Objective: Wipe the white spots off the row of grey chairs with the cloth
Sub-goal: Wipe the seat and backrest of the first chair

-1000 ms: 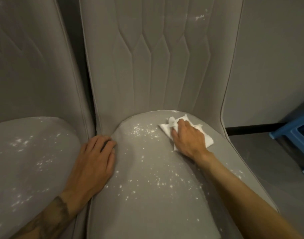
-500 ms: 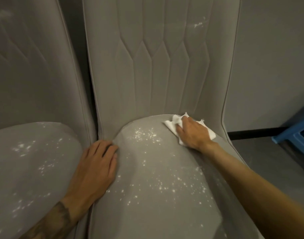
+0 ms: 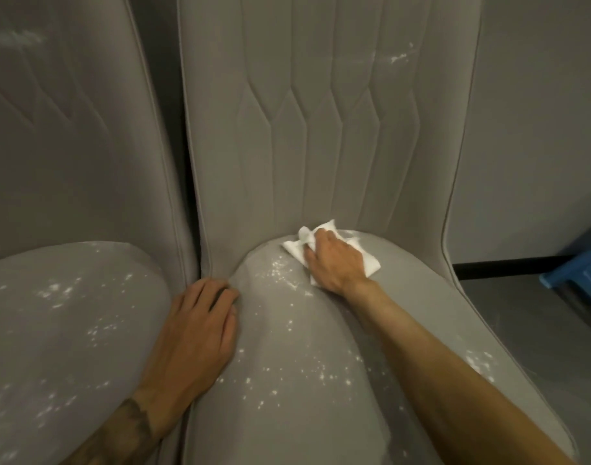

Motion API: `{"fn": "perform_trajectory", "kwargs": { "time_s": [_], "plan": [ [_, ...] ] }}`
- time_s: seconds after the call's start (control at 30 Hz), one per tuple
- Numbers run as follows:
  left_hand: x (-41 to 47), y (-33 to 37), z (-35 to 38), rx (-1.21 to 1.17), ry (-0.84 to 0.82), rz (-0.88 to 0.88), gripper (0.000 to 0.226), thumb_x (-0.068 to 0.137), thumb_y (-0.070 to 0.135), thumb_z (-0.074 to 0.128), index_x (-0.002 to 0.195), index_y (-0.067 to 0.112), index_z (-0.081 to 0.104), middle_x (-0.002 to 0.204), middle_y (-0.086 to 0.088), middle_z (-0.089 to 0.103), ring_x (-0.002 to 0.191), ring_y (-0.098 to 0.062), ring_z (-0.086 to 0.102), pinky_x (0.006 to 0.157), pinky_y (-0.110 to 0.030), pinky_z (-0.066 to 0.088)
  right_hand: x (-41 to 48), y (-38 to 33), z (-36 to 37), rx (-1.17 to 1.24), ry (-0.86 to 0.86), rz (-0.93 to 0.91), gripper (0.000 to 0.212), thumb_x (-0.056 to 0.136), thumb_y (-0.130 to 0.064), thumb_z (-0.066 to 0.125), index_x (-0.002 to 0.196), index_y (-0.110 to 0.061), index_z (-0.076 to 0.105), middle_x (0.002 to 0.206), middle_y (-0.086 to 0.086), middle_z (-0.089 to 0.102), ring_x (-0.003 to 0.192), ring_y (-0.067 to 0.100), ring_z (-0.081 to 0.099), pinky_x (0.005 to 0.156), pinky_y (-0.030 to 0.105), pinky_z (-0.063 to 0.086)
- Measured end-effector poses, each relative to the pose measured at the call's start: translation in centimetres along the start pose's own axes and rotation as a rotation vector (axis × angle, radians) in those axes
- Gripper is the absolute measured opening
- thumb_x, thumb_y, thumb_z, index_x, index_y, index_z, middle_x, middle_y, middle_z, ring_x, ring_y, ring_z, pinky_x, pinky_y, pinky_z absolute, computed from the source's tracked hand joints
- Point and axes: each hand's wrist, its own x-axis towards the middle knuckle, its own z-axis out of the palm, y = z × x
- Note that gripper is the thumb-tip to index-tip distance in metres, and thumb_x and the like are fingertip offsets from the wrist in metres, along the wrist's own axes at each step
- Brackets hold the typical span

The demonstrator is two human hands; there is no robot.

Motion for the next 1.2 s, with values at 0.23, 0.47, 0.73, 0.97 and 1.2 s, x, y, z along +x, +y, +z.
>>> {"fn": "perform_trajectory", "kwargs": {
  "time_s": [0.23, 0.47, 0.73, 0.97, 1.2],
  "plan": [
    [0.0, 0.0, -0.1, -0.012, -0.009, -0.011, 0.035, 0.102, 0.024, 0.040, 0.120, 0.012, 0.067, 0.125, -0.006, 0.060, 0.119, -0.028, 0.056, 0.103, -0.043, 0.047, 0.2, 0.5, -0.1, -0.029, -0.066, -0.079, 0.038, 0.104, -0.044, 0.036, 0.120, -0.012, 0.048, 0.129, 0.014, 0.060, 0.115, 0.034, 0.060, 0.090, 0.041, 0.043],
    [0.2, -0.1, 0.1, -0.015, 0.003, -0.005, 0.035, 0.101, 0.023, 0.039, 0.119, 0.010, 0.067, 0.125, -0.008, 0.061, 0.119, -0.030, 0.056, 0.104, -0.043, 0.047, -1.6, -3.3, 2.1, 0.036, -0.079, -0.303, 0.030, 0.102, -0.048, 0.036, 0.110, -0.021, 0.045, 0.119, 0.009, 0.060, 0.108, 0.035, 0.061, 0.082, 0.043, 0.043],
    [0.1, 0.0, 0.0, -0.043, 0.008, -0.032, 0.034, 0.100, 0.021, 0.040, 0.119, 0.010, 0.066, 0.126, -0.007, 0.061, 0.122, -0.028, 0.056, 0.105, -0.041, 0.046, -0.2, -5.1, 2.2, 0.019, -0.048, -0.225, 0.038, 0.103, -0.050, 0.034, 0.119, -0.019, 0.048, 0.127, 0.010, 0.059, 0.111, 0.035, 0.061, 0.088, 0.045, 0.043],
    [0.0, 0.1, -0.6, -0.084, 0.011, -0.030, 0.027, 0.099, 0.017, 0.043, 0.114, 0.009, 0.064, 0.121, -0.008, 0.060, 0.113, -0.028, 0.058, 0.101, -0.040, 0.047, 0.6, -3.0, 1.0, -0.023, -0.058, -0.151, 0.035, 0.103, -0.046, 0.037, 0.119, -0.016, 0.048, 0.127, 0.011, 0.059, 0.113, 0.036, 0.059, 0.088, 0.045, 0.044],
    [-1.9, -1.4, -2.2, -0.028, -0.041, 0.008, 0.029, 0.104, 0.024, 0.046, 0.120, 0.011, 0.066, 0.129, -0.007, 0.062, 0.114, -0.025, 0.061, 0.100, -0.037, 0.049, -2.9, -4.9, 2.1, 0.050, -0.100, -0.419, 0.028, 0.100, -0.048, 0.042, 0.114, -0.025, 0.049, 0.114, 0.003, 0.057, 0.109, 0.030, 0.057, 0.087, 0.043, 0.041]
  ]
}}
